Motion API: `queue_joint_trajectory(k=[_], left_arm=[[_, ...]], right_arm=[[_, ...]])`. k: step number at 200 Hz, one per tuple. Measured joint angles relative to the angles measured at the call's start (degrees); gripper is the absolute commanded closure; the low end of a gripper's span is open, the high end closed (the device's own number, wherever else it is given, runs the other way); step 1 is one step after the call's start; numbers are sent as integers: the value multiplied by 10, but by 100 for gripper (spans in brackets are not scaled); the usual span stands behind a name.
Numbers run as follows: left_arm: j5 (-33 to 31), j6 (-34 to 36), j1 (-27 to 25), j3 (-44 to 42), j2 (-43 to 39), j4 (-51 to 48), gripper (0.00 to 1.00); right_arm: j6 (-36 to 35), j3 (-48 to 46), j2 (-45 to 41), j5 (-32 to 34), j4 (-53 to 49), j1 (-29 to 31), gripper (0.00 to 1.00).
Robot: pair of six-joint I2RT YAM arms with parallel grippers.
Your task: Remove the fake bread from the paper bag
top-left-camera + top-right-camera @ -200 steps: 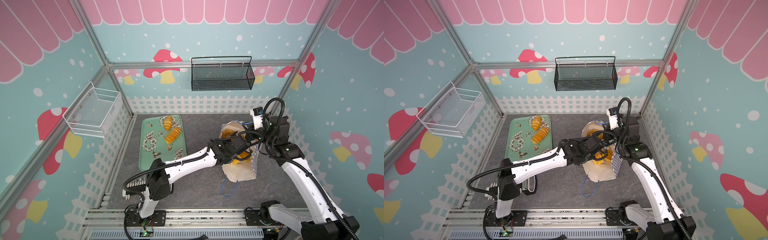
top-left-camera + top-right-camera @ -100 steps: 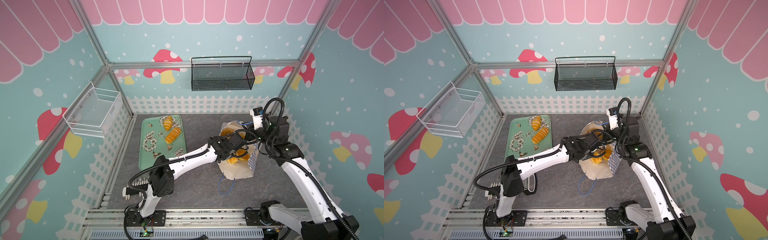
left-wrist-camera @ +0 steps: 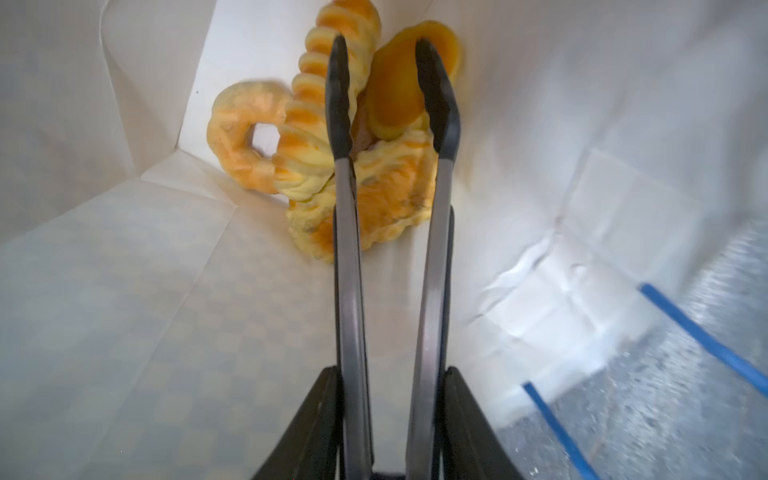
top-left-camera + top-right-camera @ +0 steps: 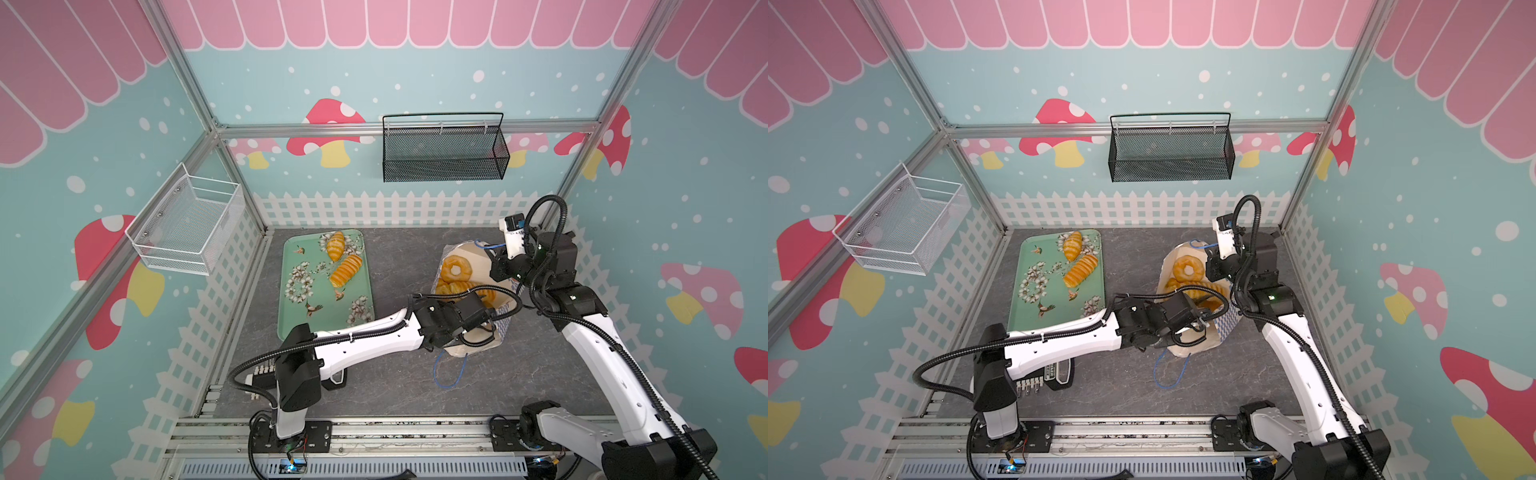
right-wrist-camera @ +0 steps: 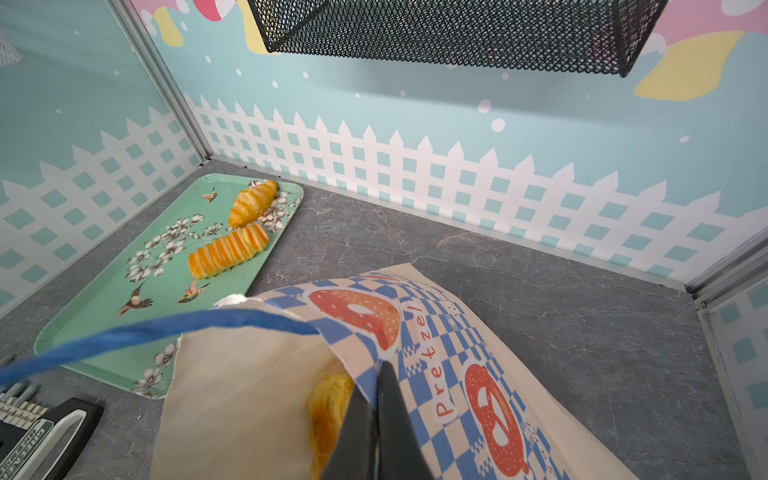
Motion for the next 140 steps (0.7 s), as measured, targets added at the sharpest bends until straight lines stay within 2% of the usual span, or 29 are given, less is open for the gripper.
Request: queue_joint_trajectory(k=[79,140], left_arm=[[-32,18,4,-9,-60,-5,61],[-17,36,63,6,-53,-5,58]], right_arm=[[-5,7,0,1,-8,0,100],[-5,6,0,1,-11,0,100]])
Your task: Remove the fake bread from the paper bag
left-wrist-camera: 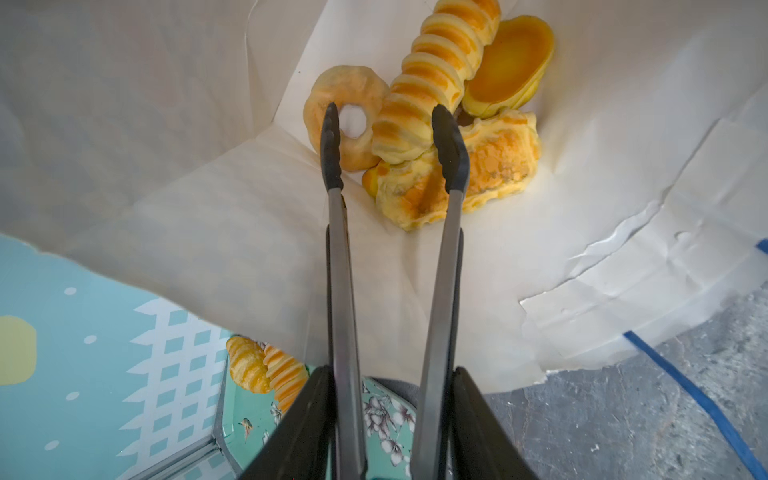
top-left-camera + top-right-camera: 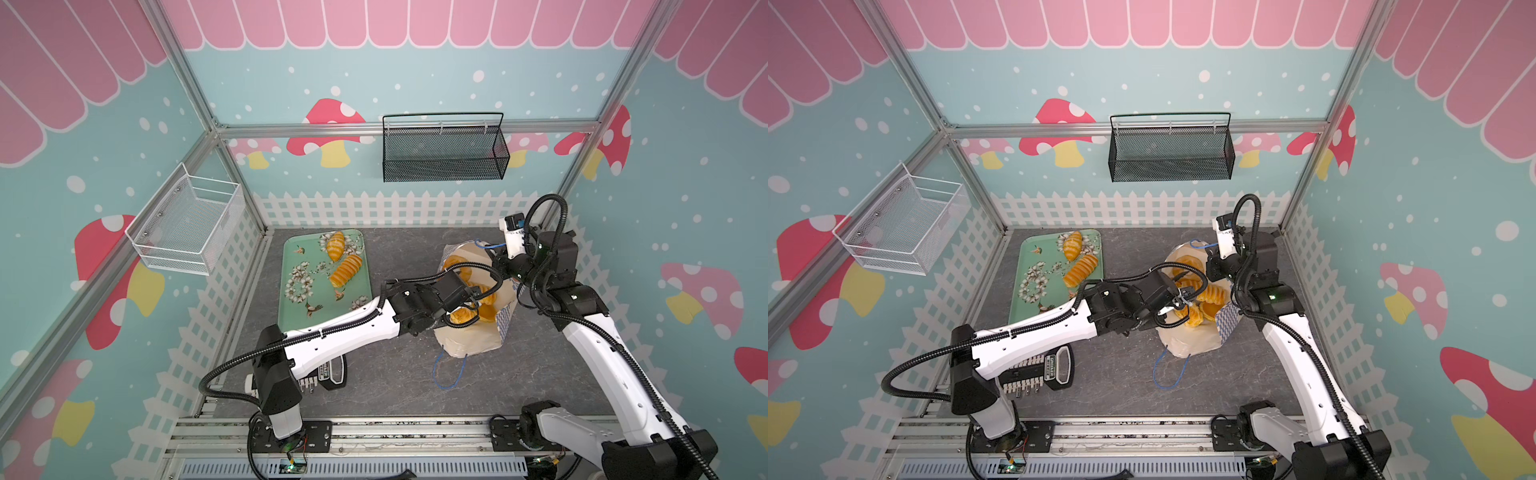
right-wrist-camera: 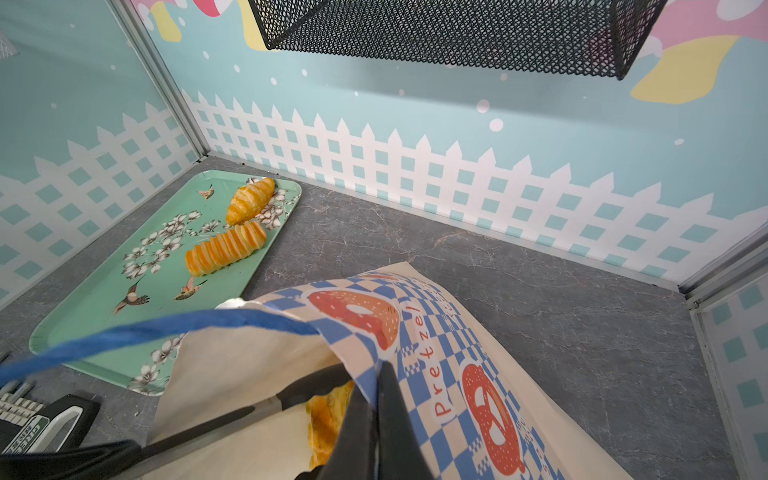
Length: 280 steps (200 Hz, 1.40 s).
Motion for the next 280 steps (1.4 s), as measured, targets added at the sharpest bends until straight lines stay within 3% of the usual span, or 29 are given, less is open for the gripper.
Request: queue_joint_trajectory(k=[163,280], left_arm=[[103,30,37,58,82,-5,59],[115,23,22,32,33,-12,93]], right_arm=[[-2,3,4,0,-6,0,100],[-6,5,4,7,-10,0,100]])
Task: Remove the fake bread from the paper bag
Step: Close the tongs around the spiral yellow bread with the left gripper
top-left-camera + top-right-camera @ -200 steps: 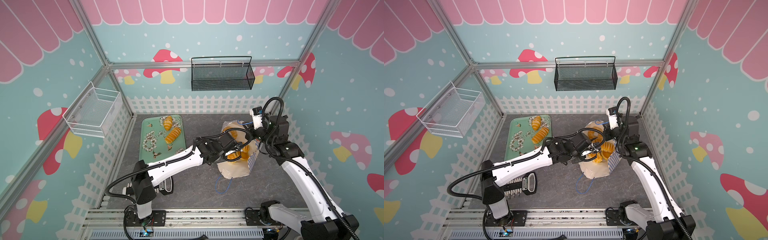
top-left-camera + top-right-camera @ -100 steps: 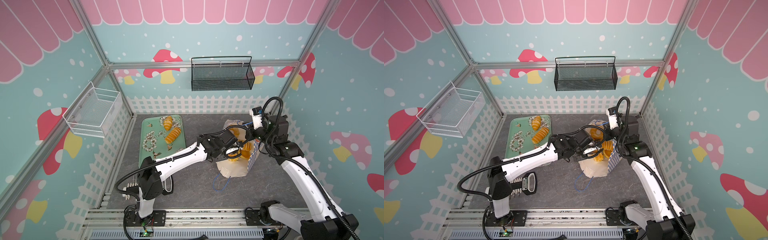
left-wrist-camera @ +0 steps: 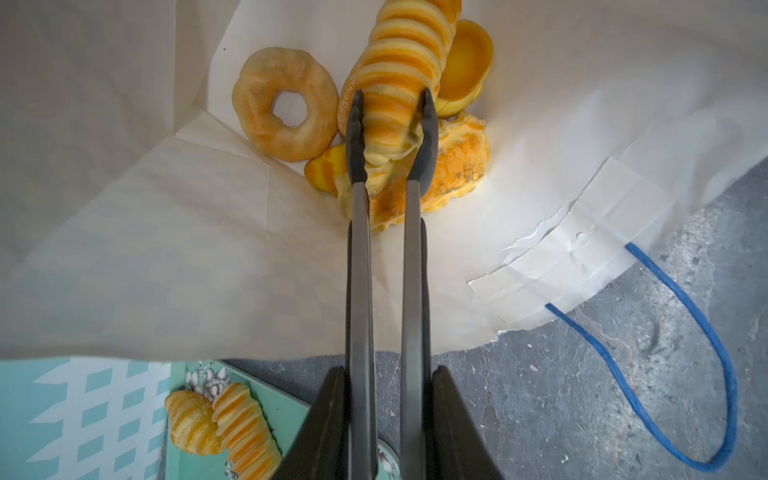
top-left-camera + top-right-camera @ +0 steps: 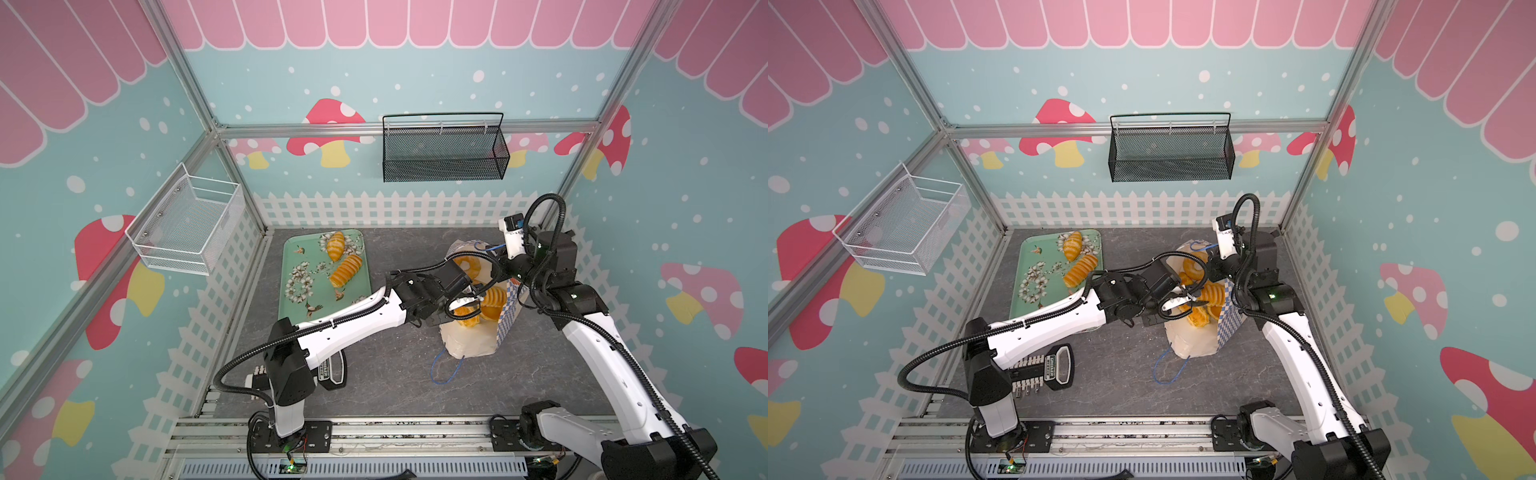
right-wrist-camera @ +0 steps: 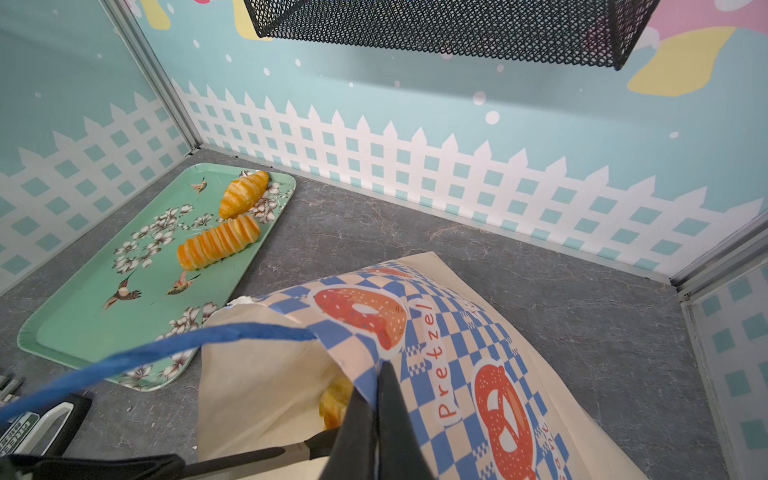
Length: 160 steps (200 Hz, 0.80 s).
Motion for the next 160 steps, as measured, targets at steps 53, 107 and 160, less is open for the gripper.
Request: queue_joint_trajectory(k=[53,107,160], left_arm=[[1,-8,-35,-21,-32,-17,100],[-14,-13,-39,-23,-63,-18,100],[-39,-17,-40,-32,-97,-19,100]], right_arm=[[0,5,0,2,-4,0,100],[0,5,3,2,-4,0,100],[1,5,3,2,-4,0,100]])
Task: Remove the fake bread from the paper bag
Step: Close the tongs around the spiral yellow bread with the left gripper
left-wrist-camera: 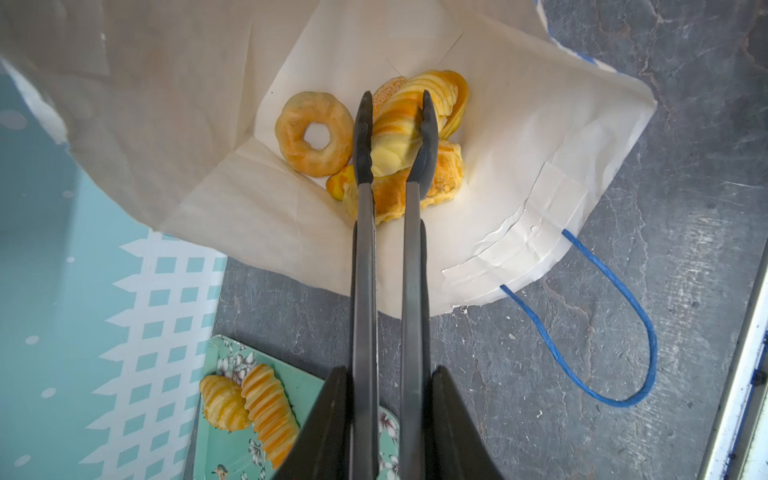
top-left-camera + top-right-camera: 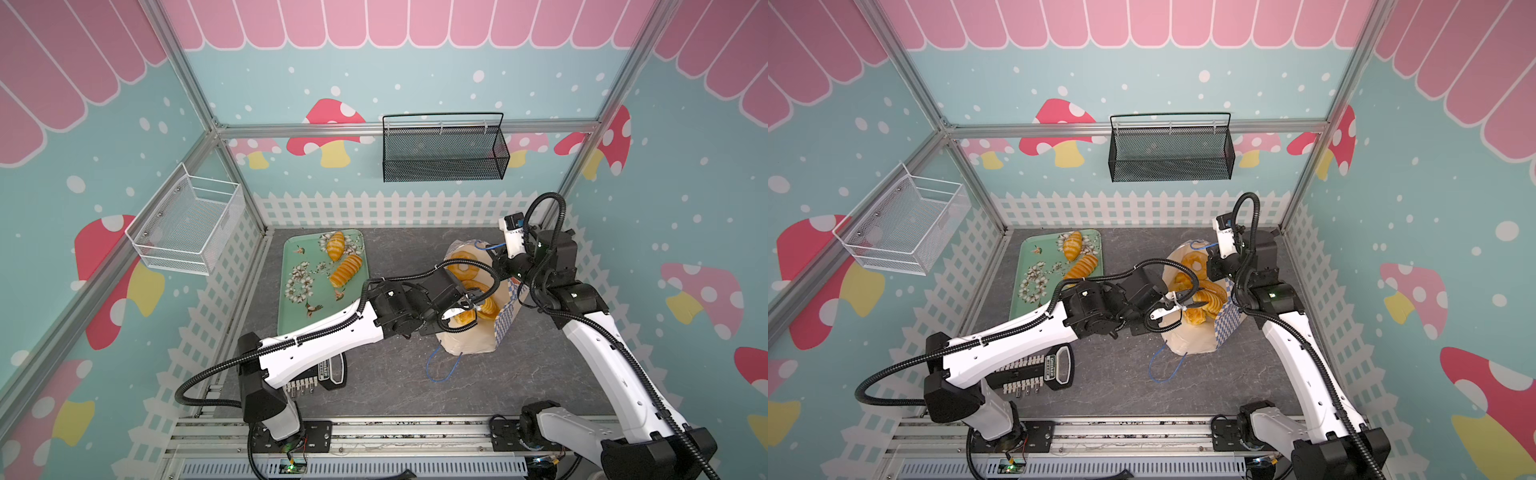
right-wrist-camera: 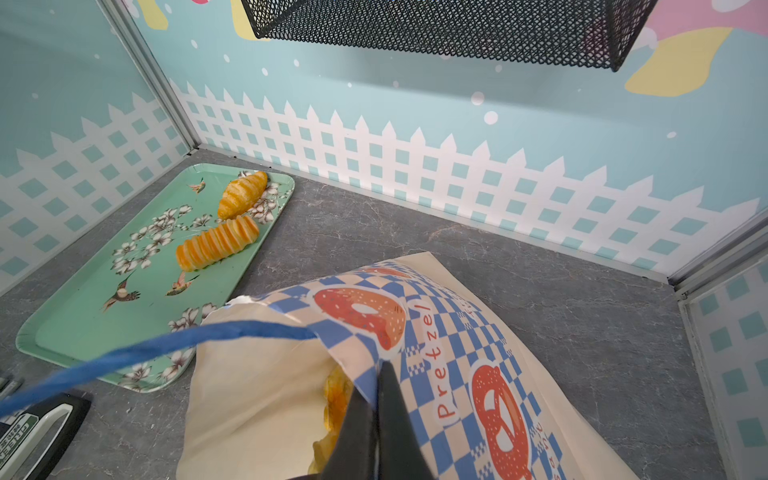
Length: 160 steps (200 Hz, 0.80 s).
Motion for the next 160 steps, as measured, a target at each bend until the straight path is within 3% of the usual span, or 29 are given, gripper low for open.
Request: queue_joint_trajectory(k=[39,79,95,160], left_arm=[[16,-34,-2,-41,-3,0,100],[22,-56,-5,-78,2,0,71],[20,-57,-5,-80,5,1,64],[13,-54,-5,-80,22,11,60]], right_arm=[[1,0,0,0,0,0,100],[1,0,0,0,0,0,100],[1,0,0,0,0,0,100],[0,0,0,1,-6,0,100]])
